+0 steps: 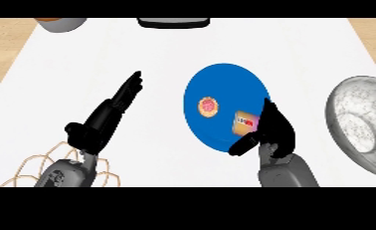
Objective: Pick the can from the plate and place it in the bowl
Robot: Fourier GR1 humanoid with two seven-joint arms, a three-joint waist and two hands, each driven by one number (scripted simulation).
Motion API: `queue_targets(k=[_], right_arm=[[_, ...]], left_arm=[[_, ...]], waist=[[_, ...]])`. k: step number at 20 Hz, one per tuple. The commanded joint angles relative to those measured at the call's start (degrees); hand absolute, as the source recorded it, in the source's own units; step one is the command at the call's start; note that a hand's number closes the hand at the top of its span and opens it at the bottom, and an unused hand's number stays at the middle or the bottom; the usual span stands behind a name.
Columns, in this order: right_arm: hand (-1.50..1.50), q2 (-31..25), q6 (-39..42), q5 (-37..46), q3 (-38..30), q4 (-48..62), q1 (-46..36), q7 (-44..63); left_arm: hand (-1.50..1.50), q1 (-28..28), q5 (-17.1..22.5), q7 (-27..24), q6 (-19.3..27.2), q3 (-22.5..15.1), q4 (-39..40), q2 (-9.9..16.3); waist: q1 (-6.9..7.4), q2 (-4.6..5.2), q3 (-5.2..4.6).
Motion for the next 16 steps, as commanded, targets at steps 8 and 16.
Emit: queue_targets(k=[8, 16], right_arm=[[1.5, 0.6, -2.5, 6.1, -0.8, 4.6, -2.7, 4.4], [1.5, -7.4, -7.2, 8.3, -27.3, 16.2, -13.0, 7.6]], left_arm=[[0.0, -0.5, -1.0, 0.9, -2.0, 2.6, -0.4, -0.9], [0.0, 0.5, -2.0, 0.7, -1.2, 0.5, -3.0, -2.0]], waist=[[0.23, 0.11, 0.04], [1.72, 1.8, 0.08]])
